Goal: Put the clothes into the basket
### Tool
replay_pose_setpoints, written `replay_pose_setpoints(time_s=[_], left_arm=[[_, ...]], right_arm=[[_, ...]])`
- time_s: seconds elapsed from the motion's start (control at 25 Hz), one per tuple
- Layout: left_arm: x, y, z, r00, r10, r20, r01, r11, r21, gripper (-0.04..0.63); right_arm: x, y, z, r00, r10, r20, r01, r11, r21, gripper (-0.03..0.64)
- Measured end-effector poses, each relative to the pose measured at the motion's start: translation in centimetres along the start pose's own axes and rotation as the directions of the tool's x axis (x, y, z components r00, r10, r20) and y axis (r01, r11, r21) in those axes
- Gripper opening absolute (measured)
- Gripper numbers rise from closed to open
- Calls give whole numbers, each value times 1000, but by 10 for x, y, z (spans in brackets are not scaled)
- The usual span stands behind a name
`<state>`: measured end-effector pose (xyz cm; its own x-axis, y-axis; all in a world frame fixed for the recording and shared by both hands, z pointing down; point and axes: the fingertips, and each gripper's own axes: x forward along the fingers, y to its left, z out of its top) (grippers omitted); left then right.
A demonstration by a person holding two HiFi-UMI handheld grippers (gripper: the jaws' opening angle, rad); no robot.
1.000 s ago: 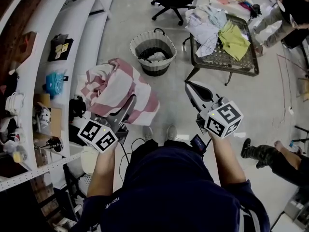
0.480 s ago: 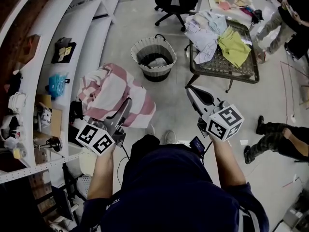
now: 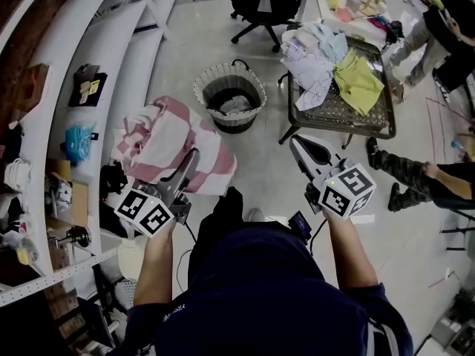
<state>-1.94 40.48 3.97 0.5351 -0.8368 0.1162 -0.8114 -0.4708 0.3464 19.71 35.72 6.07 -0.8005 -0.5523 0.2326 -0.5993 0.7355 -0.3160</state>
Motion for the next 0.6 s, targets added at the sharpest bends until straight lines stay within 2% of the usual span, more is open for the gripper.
replay_pose_setpoints(time_s=[0.28, 0.6], left_arm=[[51, 66, 22, 999, -51, -12, 51, 999, 2, 161], [96, 155, 47, 998, -66, -23, 66, 998, -22, 160]], right_arm=[[74, -30, 11, 1000, -15, -11, 15, 999, 36, 8], [173, -56, 39, 999, -11, -48, 13, 999, 42, 8]])
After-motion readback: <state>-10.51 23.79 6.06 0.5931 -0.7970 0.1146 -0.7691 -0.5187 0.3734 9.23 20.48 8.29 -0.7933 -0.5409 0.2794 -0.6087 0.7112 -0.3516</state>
